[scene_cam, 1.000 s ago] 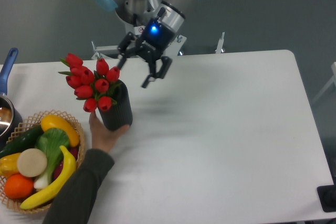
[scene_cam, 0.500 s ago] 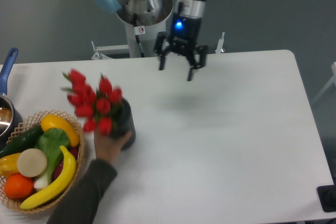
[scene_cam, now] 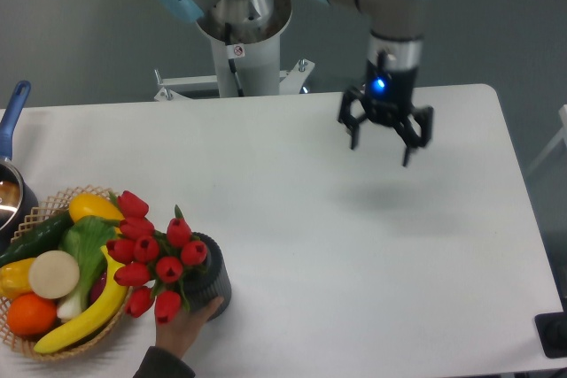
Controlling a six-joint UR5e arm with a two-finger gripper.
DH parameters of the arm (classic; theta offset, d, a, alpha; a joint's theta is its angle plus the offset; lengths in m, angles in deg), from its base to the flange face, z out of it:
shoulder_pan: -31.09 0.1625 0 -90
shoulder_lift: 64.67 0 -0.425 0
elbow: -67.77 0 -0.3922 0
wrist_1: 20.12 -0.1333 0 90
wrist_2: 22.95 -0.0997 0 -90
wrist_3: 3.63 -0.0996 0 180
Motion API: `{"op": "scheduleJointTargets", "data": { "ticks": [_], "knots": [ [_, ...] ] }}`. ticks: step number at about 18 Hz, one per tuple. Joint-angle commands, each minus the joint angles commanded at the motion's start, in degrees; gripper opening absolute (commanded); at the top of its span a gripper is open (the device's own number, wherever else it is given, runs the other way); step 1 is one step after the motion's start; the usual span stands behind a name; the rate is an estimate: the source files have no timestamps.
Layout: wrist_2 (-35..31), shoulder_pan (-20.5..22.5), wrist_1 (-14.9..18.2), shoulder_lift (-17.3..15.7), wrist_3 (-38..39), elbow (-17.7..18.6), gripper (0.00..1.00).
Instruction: Insert the flowers into the vase
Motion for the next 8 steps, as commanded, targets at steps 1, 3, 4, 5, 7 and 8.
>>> {"op": "scheduleJointTargets", "data": {
  "ticks": [1,3,4,5,7,8],
  "knots": [
    [-2.36,-1.31,-0.26,2.11,0.09,-1.15,1.0],
    [-8.07,-3.69,-0.26,5.98,0.18,-3.52,1.0],
    [-10.62,-4.31,-0.26,7.47,0.18,-5.1,1.0],
    [-13.26,-5.71,-0.18,10.1,0.61,-7.81,1.0],
    [-15.13,-6.86,0.09,11.88,0.79,-10.2,1.0],
    [-15.48,-7.04,0.09,12.23,0.79,-10.47,1.0]
  ]
}}
